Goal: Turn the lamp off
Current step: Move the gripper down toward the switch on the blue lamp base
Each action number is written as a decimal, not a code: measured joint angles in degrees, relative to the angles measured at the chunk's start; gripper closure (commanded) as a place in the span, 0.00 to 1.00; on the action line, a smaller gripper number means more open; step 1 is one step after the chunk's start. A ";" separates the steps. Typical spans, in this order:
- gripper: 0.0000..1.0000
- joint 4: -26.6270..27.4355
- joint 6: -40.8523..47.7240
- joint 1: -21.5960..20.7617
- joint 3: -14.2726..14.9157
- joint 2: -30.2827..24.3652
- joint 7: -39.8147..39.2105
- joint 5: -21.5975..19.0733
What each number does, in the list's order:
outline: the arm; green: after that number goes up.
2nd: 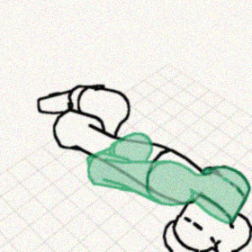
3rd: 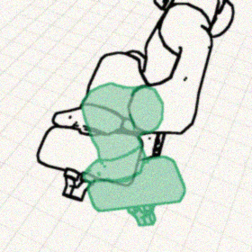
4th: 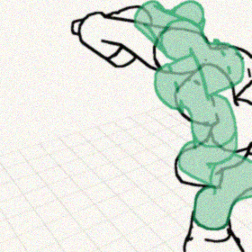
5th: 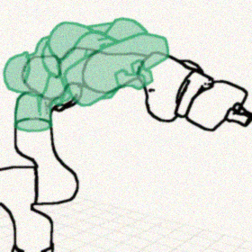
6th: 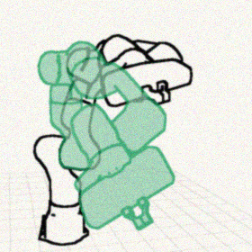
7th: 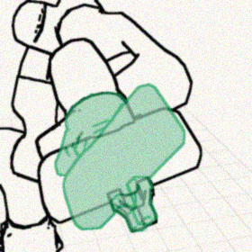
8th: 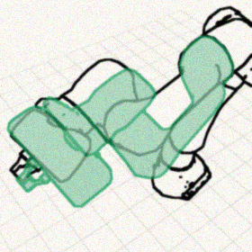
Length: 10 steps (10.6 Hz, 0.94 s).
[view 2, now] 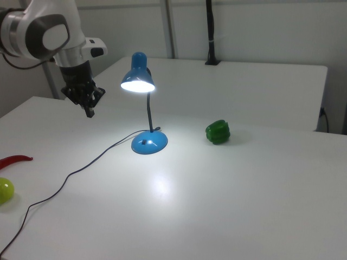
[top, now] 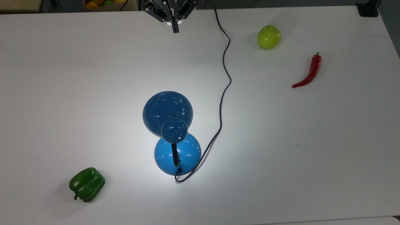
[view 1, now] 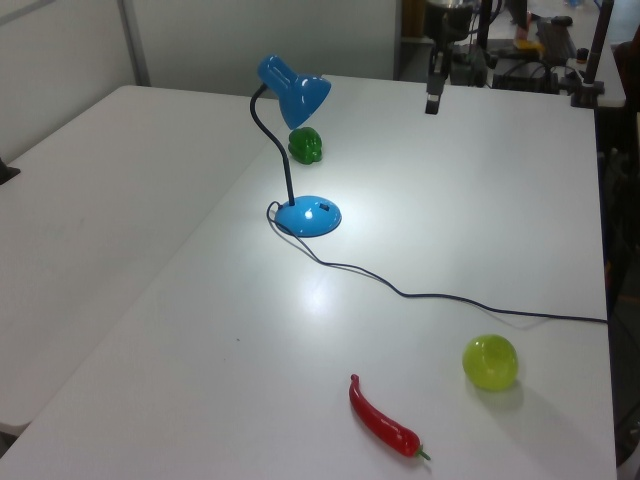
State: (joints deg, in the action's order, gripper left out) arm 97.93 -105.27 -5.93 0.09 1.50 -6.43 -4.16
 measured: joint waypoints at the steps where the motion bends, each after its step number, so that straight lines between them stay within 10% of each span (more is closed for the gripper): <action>1: 1.00 1.72 -3.90 -0.51 -0.01 0.20 0.00 0.00; 10: 1.00 5.27 -29.98 -1.04 0.01 11.28 -2.31 0.61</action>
State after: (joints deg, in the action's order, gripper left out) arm 103.19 -135.25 -6.96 0.10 12.78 -8.74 -3.55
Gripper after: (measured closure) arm 0.991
